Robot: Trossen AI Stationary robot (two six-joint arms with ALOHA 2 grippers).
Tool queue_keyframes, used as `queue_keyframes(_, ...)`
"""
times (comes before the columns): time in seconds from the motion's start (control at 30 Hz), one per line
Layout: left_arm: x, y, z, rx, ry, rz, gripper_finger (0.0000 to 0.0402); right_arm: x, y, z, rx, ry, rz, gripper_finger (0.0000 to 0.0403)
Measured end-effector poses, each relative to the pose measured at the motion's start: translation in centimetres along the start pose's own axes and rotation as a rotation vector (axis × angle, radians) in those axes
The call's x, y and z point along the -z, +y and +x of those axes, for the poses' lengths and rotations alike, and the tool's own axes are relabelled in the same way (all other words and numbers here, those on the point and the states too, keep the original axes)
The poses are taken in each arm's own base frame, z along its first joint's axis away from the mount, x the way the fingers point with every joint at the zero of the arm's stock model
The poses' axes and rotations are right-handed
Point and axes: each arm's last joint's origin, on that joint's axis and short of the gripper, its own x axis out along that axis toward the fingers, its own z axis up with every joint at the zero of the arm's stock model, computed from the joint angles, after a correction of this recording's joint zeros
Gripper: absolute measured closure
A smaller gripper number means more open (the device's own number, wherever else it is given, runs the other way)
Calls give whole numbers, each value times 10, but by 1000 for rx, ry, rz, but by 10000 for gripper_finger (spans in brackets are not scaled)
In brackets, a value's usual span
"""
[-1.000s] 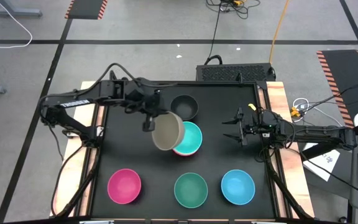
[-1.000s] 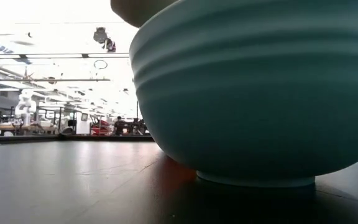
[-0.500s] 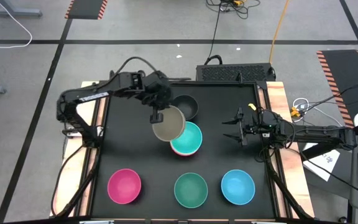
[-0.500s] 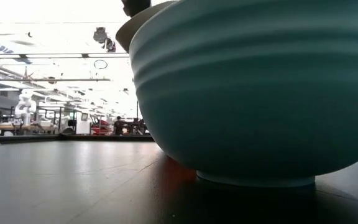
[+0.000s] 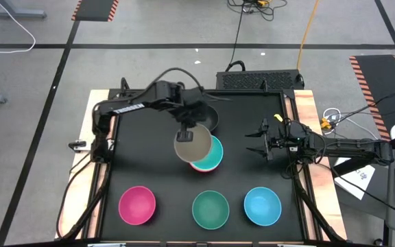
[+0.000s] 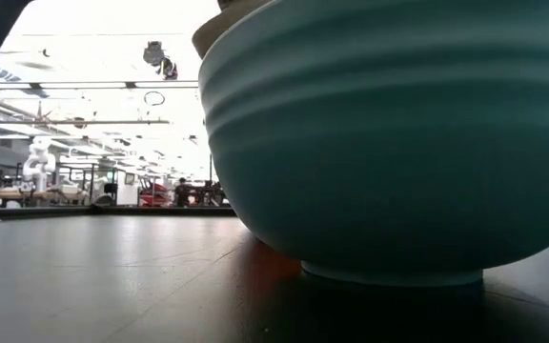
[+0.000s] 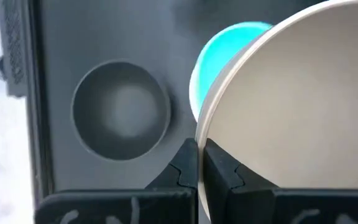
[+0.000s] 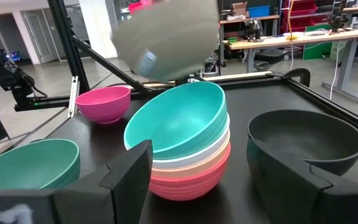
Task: Nest bowls inside each other
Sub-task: Stack the gray bowl on the light blue bowl
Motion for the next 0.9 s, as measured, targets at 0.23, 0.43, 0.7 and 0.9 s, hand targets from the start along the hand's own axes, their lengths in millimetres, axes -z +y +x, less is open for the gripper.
queue_keyframes(0.23, -8, -1, 9, 4, 36, -4, 397, 0, 0, 0, 1, 3, -3, 151)
queue_keyframes(0.43, -12, -9, 7, 23, 0, 36, 397, 0, 0, 0, 1, 3, -10, 151)
queue_keyframes(0.7, -20, -25, 13, 58, -30, 91, 397, 0, 0, 0, 0, 1, -11, 151)
queue_keyframes(0.9, -25, -14, 27, 43, -41, 95, 397, 0, 0, 0, 0, 0, -11, 151)
